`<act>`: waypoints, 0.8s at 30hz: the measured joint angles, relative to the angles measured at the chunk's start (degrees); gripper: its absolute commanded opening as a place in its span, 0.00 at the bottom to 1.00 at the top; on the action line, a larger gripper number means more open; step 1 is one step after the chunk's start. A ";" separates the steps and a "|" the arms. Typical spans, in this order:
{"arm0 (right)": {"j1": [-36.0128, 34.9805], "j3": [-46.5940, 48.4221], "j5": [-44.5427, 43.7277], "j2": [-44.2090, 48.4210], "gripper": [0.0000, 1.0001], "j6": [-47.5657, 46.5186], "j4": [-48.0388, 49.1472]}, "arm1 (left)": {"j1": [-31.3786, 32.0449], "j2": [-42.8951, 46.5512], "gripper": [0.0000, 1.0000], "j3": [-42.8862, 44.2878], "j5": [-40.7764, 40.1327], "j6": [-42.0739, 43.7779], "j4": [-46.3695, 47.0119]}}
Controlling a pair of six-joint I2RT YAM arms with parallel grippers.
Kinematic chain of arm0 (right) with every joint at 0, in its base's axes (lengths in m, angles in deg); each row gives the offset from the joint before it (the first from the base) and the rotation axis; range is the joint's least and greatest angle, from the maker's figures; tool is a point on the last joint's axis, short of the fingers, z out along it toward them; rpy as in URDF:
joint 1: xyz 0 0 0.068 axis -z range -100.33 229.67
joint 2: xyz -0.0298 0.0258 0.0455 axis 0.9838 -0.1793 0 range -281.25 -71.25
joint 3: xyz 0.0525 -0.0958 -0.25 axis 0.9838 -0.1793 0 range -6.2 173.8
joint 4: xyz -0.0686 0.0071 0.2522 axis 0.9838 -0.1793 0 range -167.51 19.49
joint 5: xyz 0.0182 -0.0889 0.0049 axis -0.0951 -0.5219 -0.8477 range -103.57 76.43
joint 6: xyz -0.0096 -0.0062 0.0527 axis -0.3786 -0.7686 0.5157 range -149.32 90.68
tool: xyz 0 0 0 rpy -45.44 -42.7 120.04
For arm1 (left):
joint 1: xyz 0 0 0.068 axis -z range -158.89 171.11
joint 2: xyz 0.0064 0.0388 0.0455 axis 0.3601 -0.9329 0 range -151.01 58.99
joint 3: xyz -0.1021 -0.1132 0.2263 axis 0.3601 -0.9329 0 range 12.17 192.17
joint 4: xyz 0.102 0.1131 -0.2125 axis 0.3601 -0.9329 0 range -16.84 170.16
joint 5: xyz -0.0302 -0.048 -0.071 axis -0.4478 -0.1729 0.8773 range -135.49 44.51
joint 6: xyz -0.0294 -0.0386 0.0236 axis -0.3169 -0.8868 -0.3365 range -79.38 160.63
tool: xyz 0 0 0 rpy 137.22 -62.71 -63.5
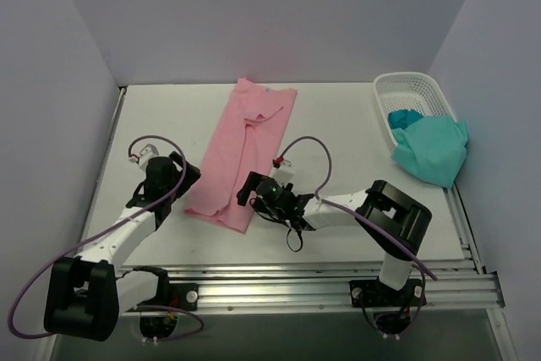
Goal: Fold and stack the t-shirts
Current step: Fold the tshirt
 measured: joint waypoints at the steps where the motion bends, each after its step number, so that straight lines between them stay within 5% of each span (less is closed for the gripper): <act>1: -1.18 0.02 0.00 -0.11 0.98 0.92 0.33 | 0.04 0.50 0.86 -0.72 0.02 -0.31 -0.04; 14: -13.22 -0.87 -5.70 -0.13 0.88 9.25 0.55 | 0.17 10.38 0.82 -8.52 -0.04 -1.66 -1.42; 17: -14.34 -1.40 -6.08 -0.24 0.73 10.16 1.07 | 0.22 7.56 0.81 -8.52 0.00 -1.79 -1.22; 21: -14.64 -2.95 -6.58 -0.98 0.32 11.43 2.78 | 0.26 5.18 0.81 -8.52 0.13 -1.90 0.00; 24: -14.64 -4.76 -6.67 -1.01 0.17 12.00 3.61 | 0.28 4.72 0.81 -8.52 0.13 -1.92 1.16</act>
